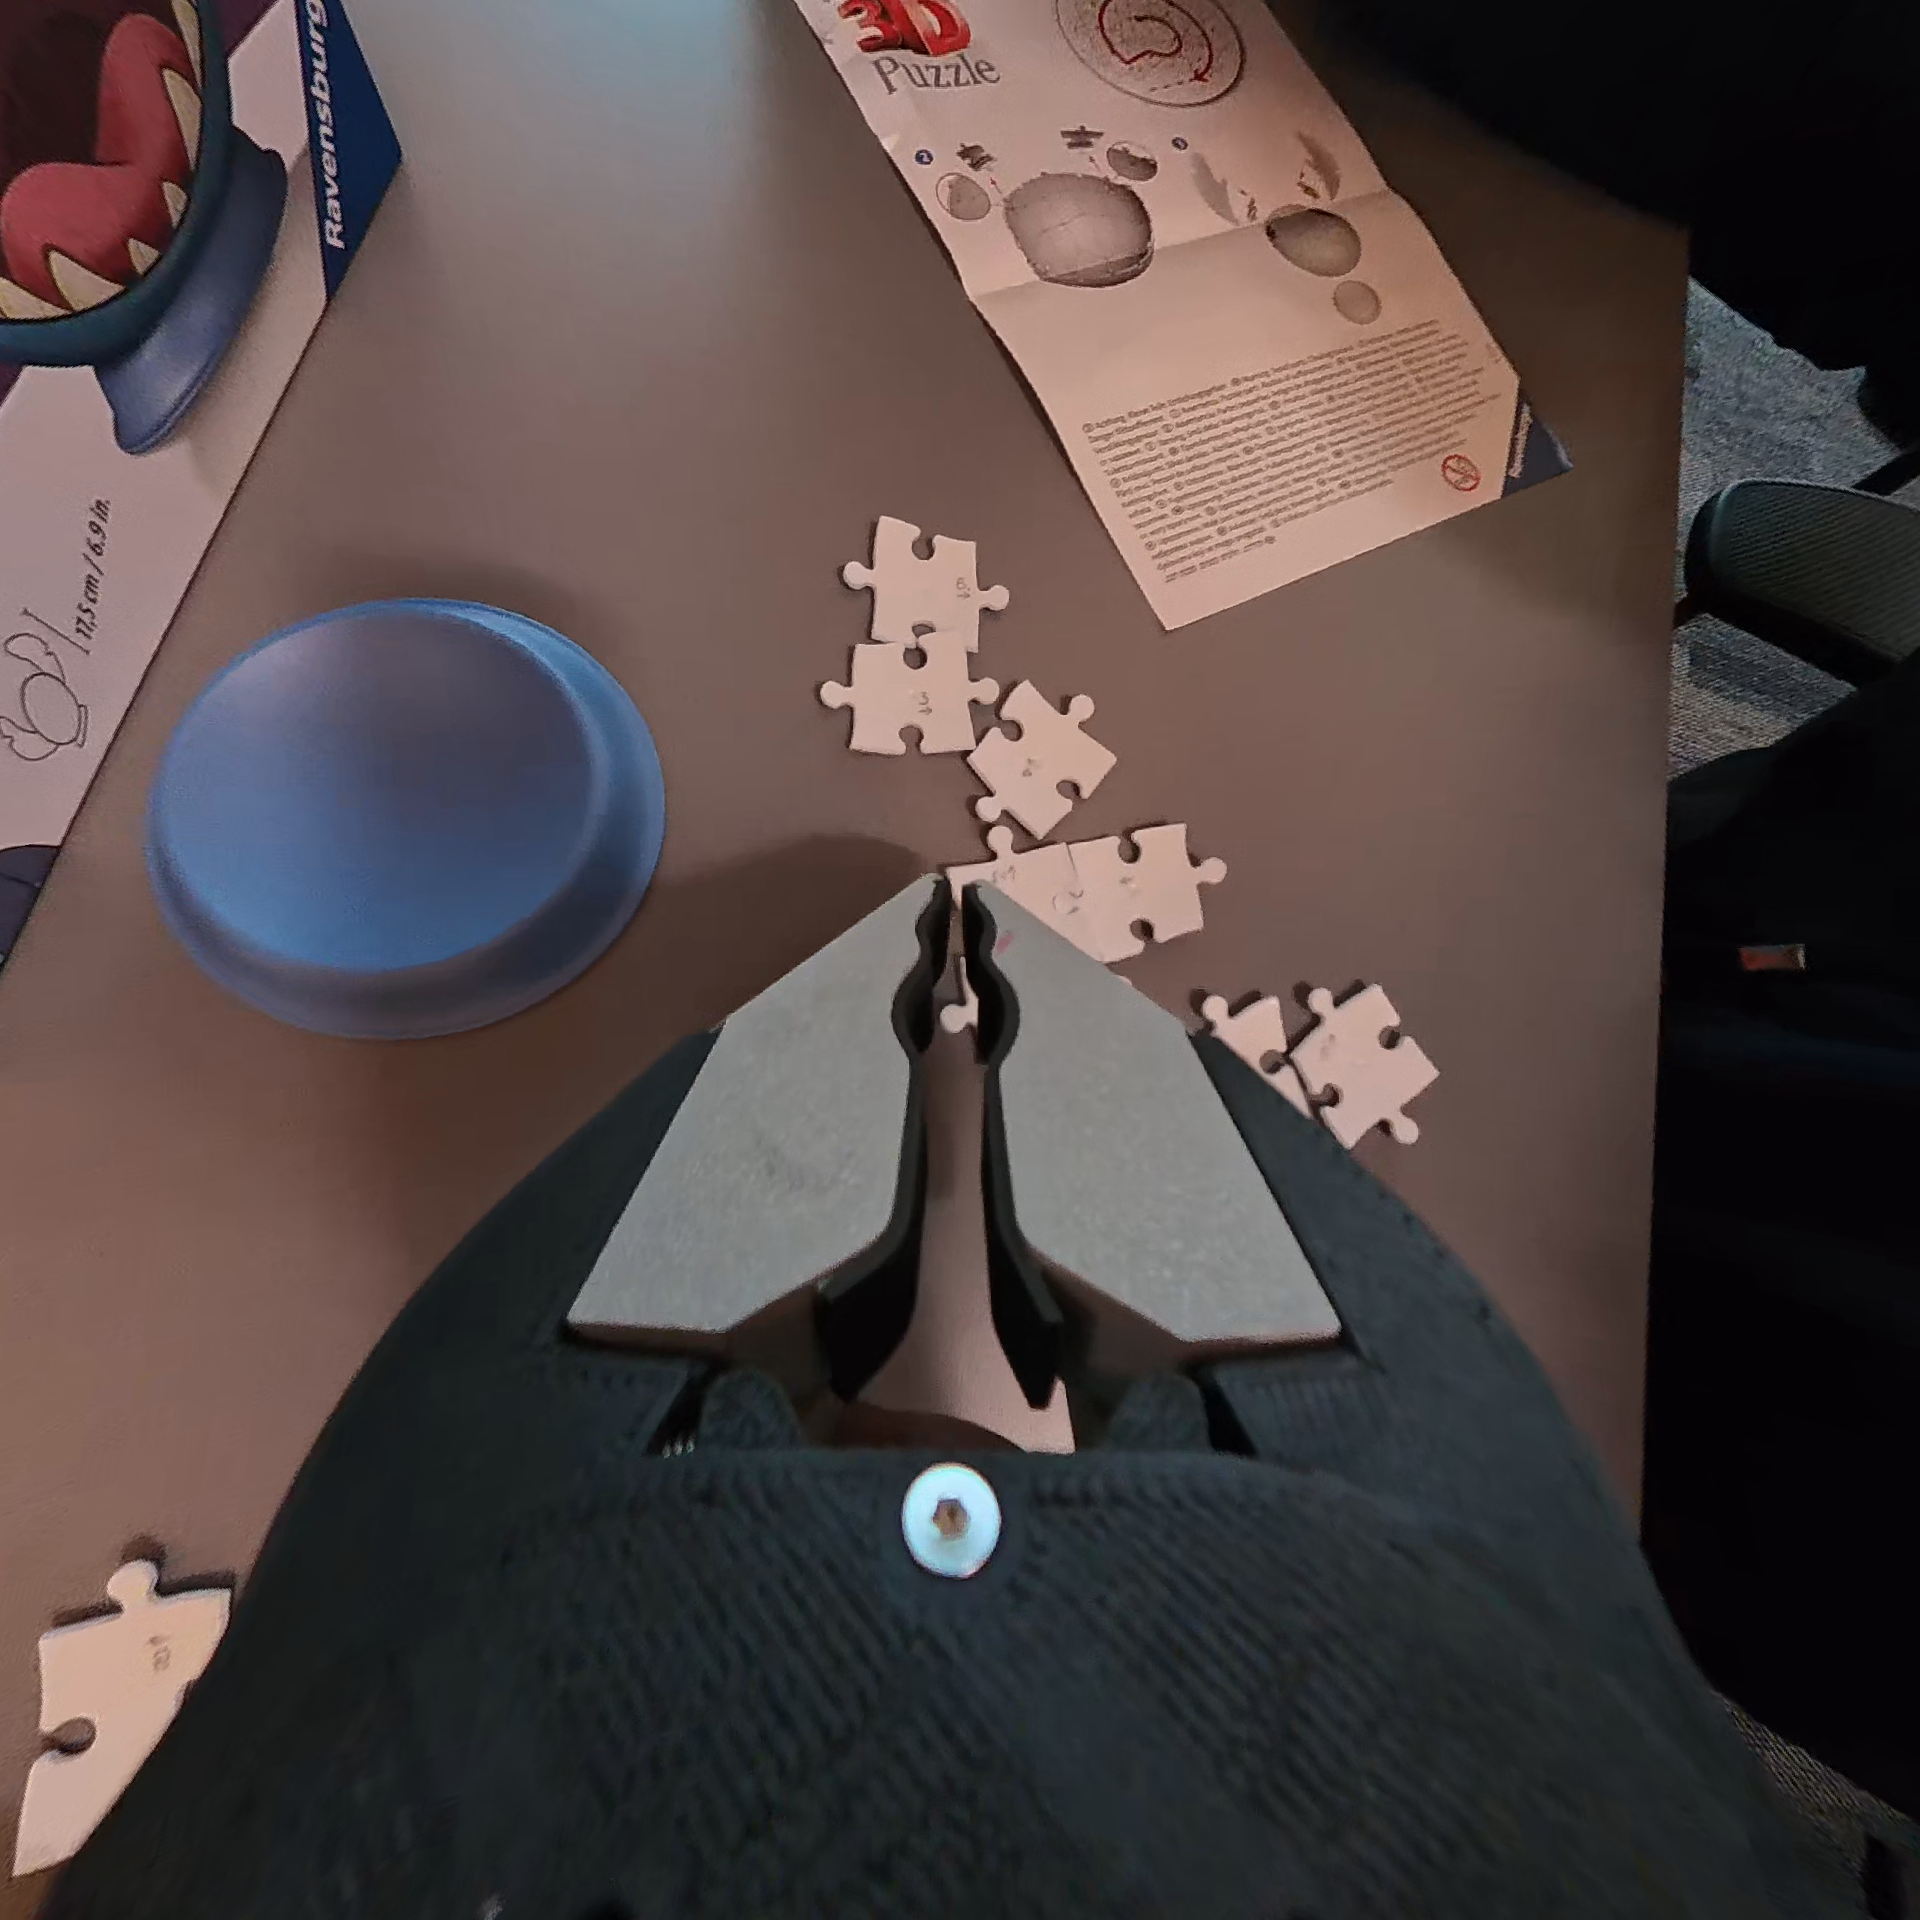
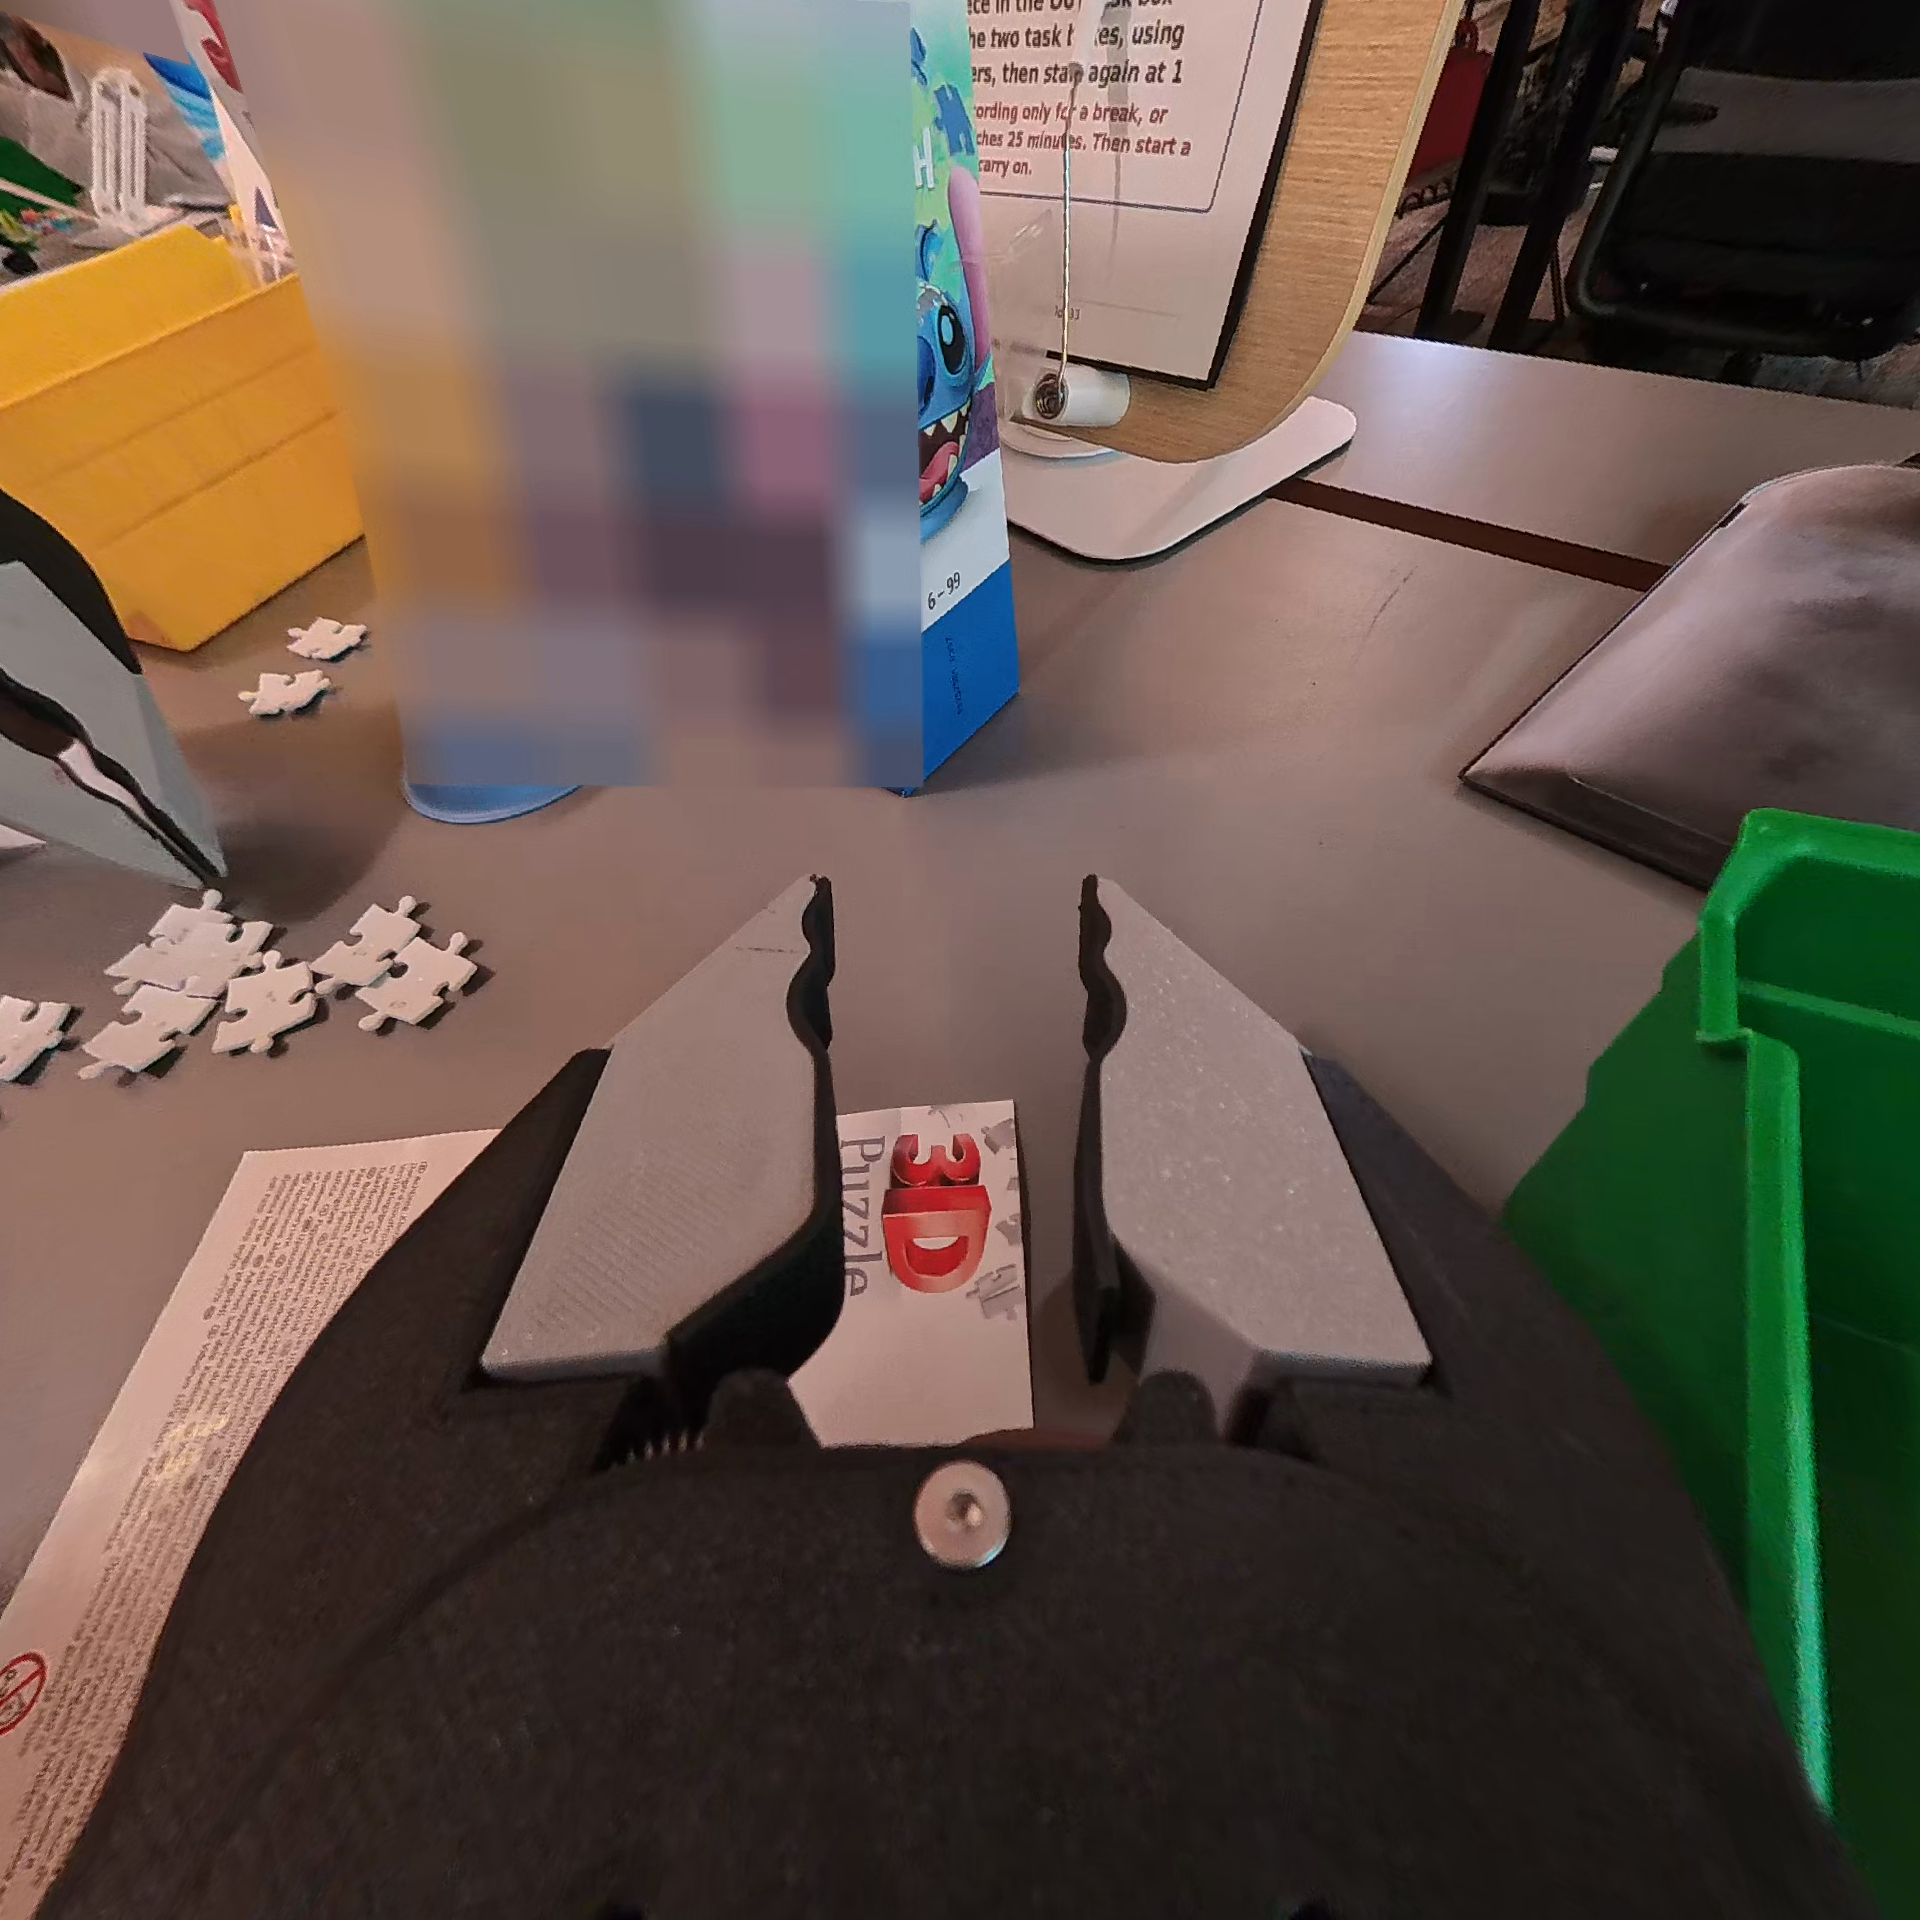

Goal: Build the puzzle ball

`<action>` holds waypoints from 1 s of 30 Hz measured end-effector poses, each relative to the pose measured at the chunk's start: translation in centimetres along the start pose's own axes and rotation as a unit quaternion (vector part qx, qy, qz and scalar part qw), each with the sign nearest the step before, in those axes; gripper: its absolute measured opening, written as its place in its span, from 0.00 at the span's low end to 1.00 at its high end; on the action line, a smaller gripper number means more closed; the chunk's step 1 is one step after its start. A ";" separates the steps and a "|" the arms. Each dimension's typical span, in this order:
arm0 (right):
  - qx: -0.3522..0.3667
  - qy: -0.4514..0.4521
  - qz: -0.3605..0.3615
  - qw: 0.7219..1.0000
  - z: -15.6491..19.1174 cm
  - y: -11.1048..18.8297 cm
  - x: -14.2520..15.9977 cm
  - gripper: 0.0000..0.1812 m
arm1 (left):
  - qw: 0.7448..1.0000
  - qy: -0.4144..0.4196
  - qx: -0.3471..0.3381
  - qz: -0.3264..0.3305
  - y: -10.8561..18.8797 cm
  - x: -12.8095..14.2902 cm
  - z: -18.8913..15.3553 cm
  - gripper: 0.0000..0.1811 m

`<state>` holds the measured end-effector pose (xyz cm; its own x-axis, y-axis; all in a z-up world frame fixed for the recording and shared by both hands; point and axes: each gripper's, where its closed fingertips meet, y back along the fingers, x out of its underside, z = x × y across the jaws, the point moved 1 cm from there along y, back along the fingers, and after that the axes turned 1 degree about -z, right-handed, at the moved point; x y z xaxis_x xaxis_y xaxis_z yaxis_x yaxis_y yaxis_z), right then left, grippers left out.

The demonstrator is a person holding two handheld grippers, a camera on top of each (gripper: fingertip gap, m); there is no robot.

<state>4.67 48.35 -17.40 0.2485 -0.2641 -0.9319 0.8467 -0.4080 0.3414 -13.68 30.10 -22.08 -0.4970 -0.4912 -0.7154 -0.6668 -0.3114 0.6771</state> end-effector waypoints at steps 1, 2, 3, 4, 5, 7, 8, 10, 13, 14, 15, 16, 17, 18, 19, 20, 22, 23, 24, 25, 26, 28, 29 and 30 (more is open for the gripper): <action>0.000 0.000 0.000 1.000 0.0 0.0 0.0 0.25 | 1.000 -0.001 -0.002 0.002 0.0 0.1 0.1 0.00; -0.001 0.000 0.001 1.000 0.1 0.0 0.0 0.25 | 1.000 -0.003 -0.002 0.005 0.0 0.2 0.0 0.00; -0.002 0.001 0.002 1.000 0.1 -0.1 0.1 0.25 | 1.000 -0.006 0.001 0.008 -0.1 0.3 -0.1 0.00; -0.002 0.002 0.004 1.000 0.1 -0.1 0.1 0.25 | 1.000 -0.010 0.003 0.011 -0.1 0.4 -0.2 0.00; -0.002 0.003 0.005 1.000 0.2 -0.2 0.2 0.25 | 1.000 -0.013 0.003 0.015 -0.1 0.6 -0.3 0.00; -0.002 0.003 0.008 1.000 0.2 -0.3 0.3 0.25 | 1.000 -0.018 0.007 0.017 -0.2 0.6 -0.6 0.00; -0.002 0.003 0.009 1.000 0.2 -0.3 0.3 0.25 | 1.000 -0.019 0.010 0.018 -0.2 0.6 -0.7 0.00; -0.002 0.003 0.008 1.000 0.2 -0.3 0.3 0.25 | 0.999 -0.023 0.017 0.021 -0.3 0.7 -1.0 0.00; -0.003 0.002 0.006 1.000 0.2 -0.2 0.2 0.25 | 0.998 -0.030 0.033 0.035 -0.7 1.1 -1.9 0.00; -0.003 0.002 0.006 1.000 0.2 -0.2 0.2 0.25 | 0.998 -0.034 0.039 0.042 -0.9 1.3 -2.2 0.00; -0.004 0.003 0.007 1.000 0.3 -0.2 0.2 0.25 | 0.997 -0.039 0.043 0.050 -1.0 1.6 -2.5 0.00; -0.004 0.003 0.008 1.000 0.3 -0.3 0.2 0.25 | 0.996 -0.043 0.048 0.055 -1.1 1.7 -2.7 0.00; -0.004 0.004 0.008 1.000 0.3 -0.3 0.3 0.25 | 0.996 -0.045 0.055 0.057 -1.1 1.8 -3.1 0.00; -0.003 0.004 0.009 1.000 0.3 -0.3 0.3 0.25 | 0.995 -0.047 0.061 0.059 -1.1 1.8 -3.4 0.00; -0.003 0.004 0.009 1.000 0.3 -0.3 0.3 0.25 | 0.995 -0.049 0.065 0.060 -1.1 1.8 -3.6 0.00; -0.003 0.004 0.009 1.000 0.3 -0.3 0.3 0.25 | 0.995 -0.050 0.068 0.060 -1.1 1.8 -3.7 0.00; -0.003 0.003 0.009 1.000 0.2 -0.3 0.3 0.25 | 0.994 -0.047 0.075 0.059 -1.1 1.8 -3.9 0.00; -0.003 0.003 0.009 1.000 0.2 -0.3 0.3 0.25 | 0.994 -0.046 0.079 0.057 -1.1 1.7 -4.1 0.00; -0.003 0.003 0.008 1.000 0.2 -0.3 0.3 0.25 | 0.994 -0.046 0.084 0.054 -1.0 1.6 -4.3 0.00; -0.003 0.003 0.008 1.000 0.2 -0.3 0.3 0.25 | 0.994 -0.047 0.089 0.048 -0.9 1.4 -4.5 0.00; -0.003 0.003 0.009 1.000 0.2 -0.3 0.3 0.25 | 0.994 -0.046 0.094 0.040 -0.7 1.1 -4.6 0.00; -0.003 0.004 0.009 1.000 0.3 -0.3 0.3 0.25 | 0.995 -0.042 0.092 0.026 -0.2 0.6 -4.5 0.00; -0.003 0.004 0.009 1.000 0.3 -0.3 0.3 0.25 | 0.995 -0.040 0.085 0.022 0.0 0.5 -4.2 0.00; -0.003 0.003 0.009 1.000 0.3 -0.3 0.3 0.25 | 0.996 -0.038 0.079 0.020 0.1 0.5 -3.9 0.00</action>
<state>4.37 48.16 -17.75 0.2662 -0.2654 -0.9266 0.8452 -0.3979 0.3568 -11.80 26.67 -21.67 -0.5618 -0.4362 -0.7029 -0.7213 -0.1577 0.6744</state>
